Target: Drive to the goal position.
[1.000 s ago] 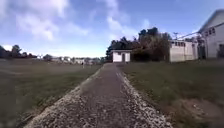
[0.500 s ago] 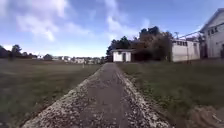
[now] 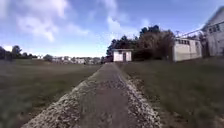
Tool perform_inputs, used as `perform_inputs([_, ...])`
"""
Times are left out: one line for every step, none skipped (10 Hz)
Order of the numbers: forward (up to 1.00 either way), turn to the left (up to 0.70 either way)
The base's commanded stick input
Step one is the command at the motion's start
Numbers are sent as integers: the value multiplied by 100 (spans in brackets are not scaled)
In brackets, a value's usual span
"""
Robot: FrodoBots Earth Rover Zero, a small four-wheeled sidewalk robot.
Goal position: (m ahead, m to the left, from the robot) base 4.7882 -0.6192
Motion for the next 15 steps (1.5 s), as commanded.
perform_inputs([85, 0])
perform_inputs([85, 0])
perform_inputs([85, 0])
perform_inputs([85, 0])
perform_inputs([85, 0])
perform_inputs([85, 0])
perform_inputs([85, 0])
perform_inputs([85, 0])
perform_inputs([85, 0])
perform_inputs([85, 0])
perform_inputs([85, 0])
perform_inputs([85, 0])
perform_inputs([85, 0])
perform_inputs([85, 0])
perform_inputs([85, 0])
